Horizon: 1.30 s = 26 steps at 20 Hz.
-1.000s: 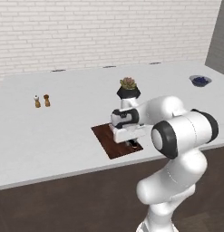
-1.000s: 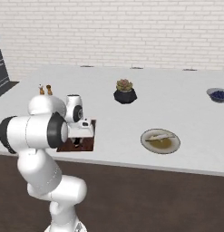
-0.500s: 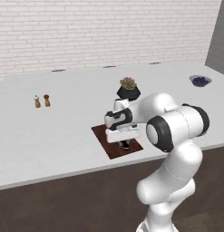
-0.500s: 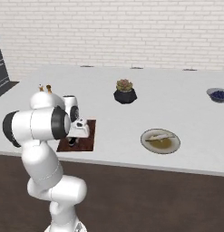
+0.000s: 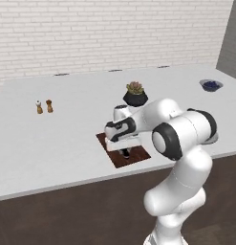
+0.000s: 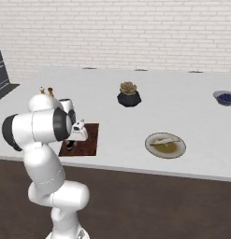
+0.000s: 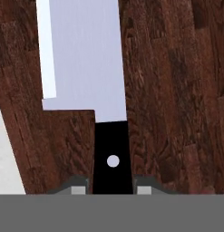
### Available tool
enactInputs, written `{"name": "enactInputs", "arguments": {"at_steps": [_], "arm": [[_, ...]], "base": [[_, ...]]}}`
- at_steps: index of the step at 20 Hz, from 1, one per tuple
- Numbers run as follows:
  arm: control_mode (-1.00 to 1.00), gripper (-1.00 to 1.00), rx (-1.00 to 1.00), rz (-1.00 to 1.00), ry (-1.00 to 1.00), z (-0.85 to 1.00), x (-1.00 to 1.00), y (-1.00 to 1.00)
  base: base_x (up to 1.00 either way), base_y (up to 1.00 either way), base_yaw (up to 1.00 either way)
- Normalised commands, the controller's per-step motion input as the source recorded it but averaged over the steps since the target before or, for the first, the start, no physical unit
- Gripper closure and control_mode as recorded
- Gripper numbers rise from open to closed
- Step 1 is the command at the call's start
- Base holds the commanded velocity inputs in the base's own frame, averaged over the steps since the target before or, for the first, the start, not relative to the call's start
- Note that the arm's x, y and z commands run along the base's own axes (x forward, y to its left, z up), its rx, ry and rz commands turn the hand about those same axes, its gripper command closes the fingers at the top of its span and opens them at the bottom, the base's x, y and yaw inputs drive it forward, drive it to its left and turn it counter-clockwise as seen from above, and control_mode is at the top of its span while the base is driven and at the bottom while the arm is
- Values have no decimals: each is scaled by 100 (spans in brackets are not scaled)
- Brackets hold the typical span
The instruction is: Pick up the knife from the drawer and place it on the cutting board. Then place the meat from the plate to the cutting board.
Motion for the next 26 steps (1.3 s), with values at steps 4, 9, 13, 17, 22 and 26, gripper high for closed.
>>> {"name": "enactInputs", "arguments": {"at_steps": [4, 9, 13, 17, 22, 26], "arm": [[-100, -100, 0, 0, -10, -9, 5, 0], [-100, -100, 0, 0, -16, 32, -10, -15], [-100, -100, 0, -3, -12, 65, -1, -78], [-100, -100, 1, -6, -11, 64, 0, -100], [-100, -100, 0, -6, -13, 42, 0, -100], [-100, -100, 0, -5, -10, 16, 0, -100]], "base": [[0, 0, 0], [0, 0, 0], [0, 0, 0], [0, 0, 0], [0, 0, 0], [0, 0, 0]]}}
